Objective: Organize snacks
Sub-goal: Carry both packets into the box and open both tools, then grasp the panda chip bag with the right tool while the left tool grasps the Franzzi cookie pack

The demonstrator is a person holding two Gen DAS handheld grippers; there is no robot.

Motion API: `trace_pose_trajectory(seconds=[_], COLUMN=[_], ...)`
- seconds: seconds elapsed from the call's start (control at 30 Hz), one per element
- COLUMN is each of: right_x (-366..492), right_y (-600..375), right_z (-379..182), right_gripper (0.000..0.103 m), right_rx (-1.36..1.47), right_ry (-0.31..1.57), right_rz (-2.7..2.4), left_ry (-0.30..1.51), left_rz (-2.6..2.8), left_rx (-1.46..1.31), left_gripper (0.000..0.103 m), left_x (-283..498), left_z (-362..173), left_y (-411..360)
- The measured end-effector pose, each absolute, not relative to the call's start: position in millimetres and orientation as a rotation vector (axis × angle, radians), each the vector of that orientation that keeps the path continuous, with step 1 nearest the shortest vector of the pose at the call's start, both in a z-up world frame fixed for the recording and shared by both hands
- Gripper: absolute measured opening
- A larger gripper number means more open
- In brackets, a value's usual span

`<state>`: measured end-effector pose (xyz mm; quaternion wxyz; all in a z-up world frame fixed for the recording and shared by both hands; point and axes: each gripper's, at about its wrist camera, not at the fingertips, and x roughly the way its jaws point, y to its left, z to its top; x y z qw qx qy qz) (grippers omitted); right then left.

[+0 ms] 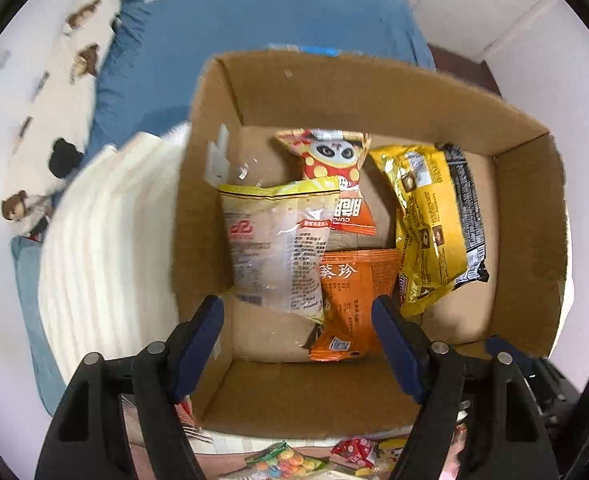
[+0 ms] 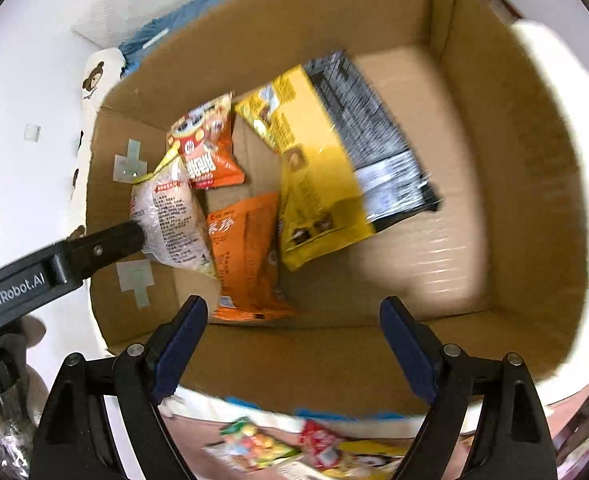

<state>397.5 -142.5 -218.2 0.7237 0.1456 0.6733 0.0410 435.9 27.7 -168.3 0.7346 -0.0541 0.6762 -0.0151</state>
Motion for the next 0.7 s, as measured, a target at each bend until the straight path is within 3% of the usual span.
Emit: trace_pose_trajectory(seconds=[0.2, 0.27, 0.33, 0.53, 0.7], right_x=[379.2, 370.9, 359.4, 316.4, 271.5], right_y=[-156.4, -155.8, -154.3, -156.3, -160.7], right_z=[-184.1, -174.9, -163.6, -140.3, -154.2], right_gripper=[0.079, 0.065, 0.061, 0.059, 0.06], right_rx=[0.253, 0.248, 0.253, 0.275, 0.282], right_ry=[1.356, 1.314, 1.286, 1.214, 1.251], right_rz=[0.084, 0.093, 0.113, 0.155, 0.183], left_ry=[1.349, 1.302, 1.248, 1.172, 1.222], left_rz=[-0.027, -0.03, -0.036, -0.043, -0.028], left_rx=[-0.128, -0.119, -0.111, -0.108, -0.205], left_gripper=[0.075, 0.075, 0.075, 0.075, 0.075], left_x=[401.1, 391.4, 373.4, 322.2, 258.2], left_z=[-133.5, -122.3, -108.5, -87.2, -115.1], left_y=[25.2, 23.2, 20.9, 19.7, 24.4])
